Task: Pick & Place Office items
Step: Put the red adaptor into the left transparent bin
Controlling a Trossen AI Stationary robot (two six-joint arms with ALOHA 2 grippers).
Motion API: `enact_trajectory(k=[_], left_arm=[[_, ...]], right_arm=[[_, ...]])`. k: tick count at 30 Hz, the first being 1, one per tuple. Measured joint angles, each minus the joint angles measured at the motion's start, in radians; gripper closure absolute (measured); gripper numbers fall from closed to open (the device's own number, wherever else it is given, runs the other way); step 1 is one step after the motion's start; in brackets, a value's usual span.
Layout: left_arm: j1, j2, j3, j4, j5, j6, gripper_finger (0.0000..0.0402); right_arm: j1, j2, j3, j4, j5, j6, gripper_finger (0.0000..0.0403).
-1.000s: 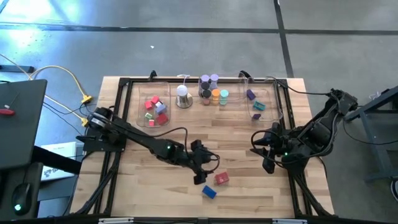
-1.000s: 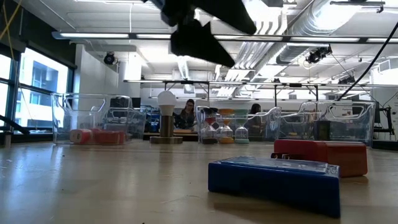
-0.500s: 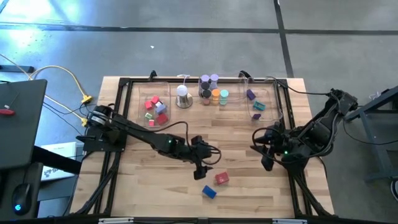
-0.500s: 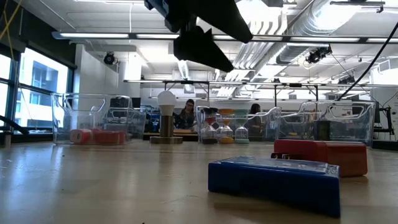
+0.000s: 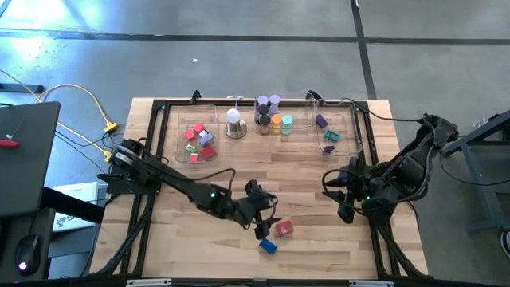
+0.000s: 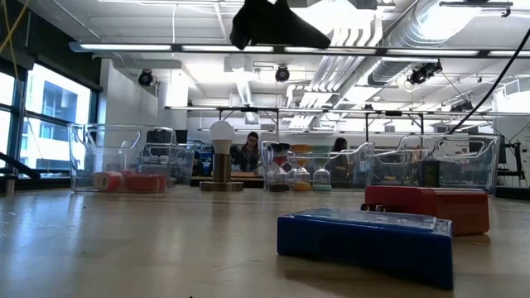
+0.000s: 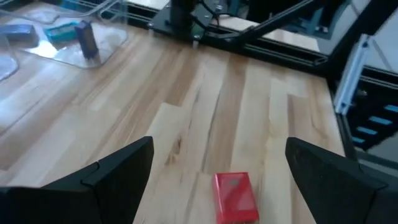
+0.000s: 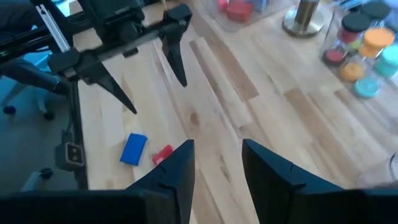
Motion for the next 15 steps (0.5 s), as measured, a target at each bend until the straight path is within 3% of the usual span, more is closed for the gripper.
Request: enact_trajectory(k=[15], left_arm=[[-0.018, 0.171, 0.0, 0.142, 0.004, 0.002, 0.0046]], right_arm=[[0.043, 0.0, 0.0, -0.009, 0.05, -0.029, 0.0282]])
